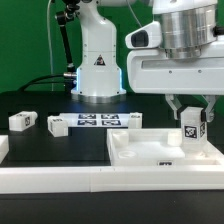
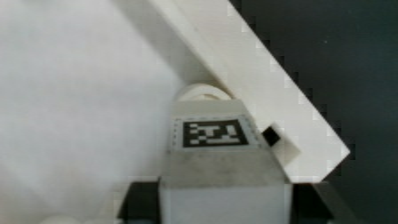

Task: Assemble square table

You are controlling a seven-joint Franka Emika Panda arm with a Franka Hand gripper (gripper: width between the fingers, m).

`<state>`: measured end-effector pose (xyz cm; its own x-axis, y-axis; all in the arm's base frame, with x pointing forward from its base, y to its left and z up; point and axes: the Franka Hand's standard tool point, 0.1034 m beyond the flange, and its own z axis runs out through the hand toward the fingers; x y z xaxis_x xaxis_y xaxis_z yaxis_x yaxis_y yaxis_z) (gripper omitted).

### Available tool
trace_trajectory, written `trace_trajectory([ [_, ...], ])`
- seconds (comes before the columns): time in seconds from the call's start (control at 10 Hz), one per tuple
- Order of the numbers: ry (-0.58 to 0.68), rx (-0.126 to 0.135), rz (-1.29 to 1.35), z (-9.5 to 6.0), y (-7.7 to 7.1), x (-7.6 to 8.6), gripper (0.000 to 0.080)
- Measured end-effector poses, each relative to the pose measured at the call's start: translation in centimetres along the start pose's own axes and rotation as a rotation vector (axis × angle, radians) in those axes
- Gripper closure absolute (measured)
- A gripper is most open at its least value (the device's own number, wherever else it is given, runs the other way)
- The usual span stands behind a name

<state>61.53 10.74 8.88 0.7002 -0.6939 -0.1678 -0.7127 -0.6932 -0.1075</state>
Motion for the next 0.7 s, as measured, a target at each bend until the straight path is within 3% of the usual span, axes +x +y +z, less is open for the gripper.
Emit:
trace_trajectory([
  [0.7,-0.008,0.006,0.508,0.28,-0.54,-0.68,0.0508],
])
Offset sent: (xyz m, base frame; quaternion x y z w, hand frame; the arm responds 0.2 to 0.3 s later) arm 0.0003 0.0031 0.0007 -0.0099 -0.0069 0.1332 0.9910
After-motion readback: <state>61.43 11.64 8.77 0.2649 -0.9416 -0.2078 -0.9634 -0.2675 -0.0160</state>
